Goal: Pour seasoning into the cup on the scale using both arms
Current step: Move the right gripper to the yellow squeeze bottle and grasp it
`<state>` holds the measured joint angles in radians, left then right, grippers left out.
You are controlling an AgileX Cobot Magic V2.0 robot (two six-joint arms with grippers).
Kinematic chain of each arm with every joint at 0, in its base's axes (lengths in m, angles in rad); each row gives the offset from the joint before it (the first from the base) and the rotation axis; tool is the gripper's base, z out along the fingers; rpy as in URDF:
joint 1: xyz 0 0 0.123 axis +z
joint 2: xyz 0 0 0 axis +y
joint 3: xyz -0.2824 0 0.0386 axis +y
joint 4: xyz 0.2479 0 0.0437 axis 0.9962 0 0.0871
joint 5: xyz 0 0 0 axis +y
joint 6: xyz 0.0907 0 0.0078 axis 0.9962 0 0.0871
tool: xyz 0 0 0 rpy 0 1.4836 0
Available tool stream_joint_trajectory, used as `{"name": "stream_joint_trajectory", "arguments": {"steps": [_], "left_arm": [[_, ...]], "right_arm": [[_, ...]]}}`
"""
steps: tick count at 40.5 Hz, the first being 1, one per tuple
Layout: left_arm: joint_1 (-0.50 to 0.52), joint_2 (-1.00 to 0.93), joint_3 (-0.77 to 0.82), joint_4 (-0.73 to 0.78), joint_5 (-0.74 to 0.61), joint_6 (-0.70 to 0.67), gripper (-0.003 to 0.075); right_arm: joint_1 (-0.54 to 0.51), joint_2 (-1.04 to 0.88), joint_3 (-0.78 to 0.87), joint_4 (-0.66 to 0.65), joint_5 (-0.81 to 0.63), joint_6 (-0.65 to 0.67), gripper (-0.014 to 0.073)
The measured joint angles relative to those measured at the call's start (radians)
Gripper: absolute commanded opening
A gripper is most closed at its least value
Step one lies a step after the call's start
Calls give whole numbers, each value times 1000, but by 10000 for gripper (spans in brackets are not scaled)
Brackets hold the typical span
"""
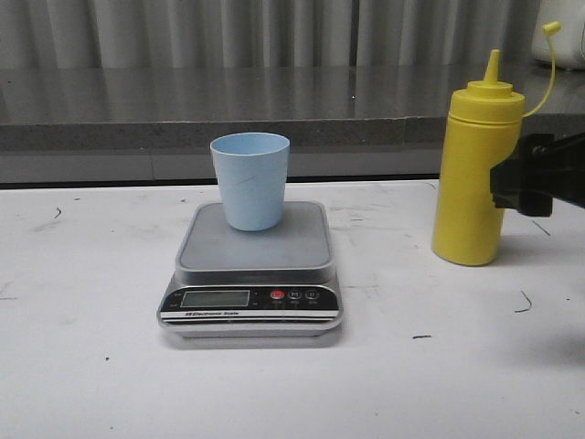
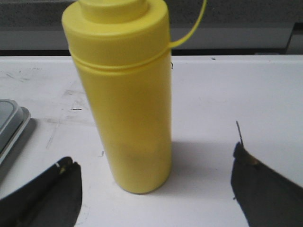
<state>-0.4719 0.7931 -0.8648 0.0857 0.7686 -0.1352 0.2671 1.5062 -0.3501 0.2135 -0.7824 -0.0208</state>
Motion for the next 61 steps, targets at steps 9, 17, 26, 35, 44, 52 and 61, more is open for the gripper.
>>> {"name": "stream_joint_trajectory", "arguments": {"steps": [9, 17, 26, 35, 44, 52, 61], "left_arm": [[0, 0, 0, 0, 0, 0, 421], [0, 0, 0, 0, 0, 0, 421], [0, 0, 0, 0, 0, 0, 421], [0, 0, 0, 0, 0, 0, 421], [0, 0, 0, 0, 0, 0, 421], [0, 0, 0, 0, 0, 0, 421], [0, 0, 0, 0, 0, 0, 421]], "right_arm": [[0, 141, -46, -64, -147, 21, 654], [0, 251, -116, -71, -206, 50, 654], [0, 351, -225, -67, -210, 62, 654], [-2, 448, -305, -48, -214, 80, 654], [-2, 525, -374, -30, -216, 97, 602], [-2, 536, -380, -27, -220, 99, 381], [-4, 536, -381, -27, -220, 89, 361]]}}
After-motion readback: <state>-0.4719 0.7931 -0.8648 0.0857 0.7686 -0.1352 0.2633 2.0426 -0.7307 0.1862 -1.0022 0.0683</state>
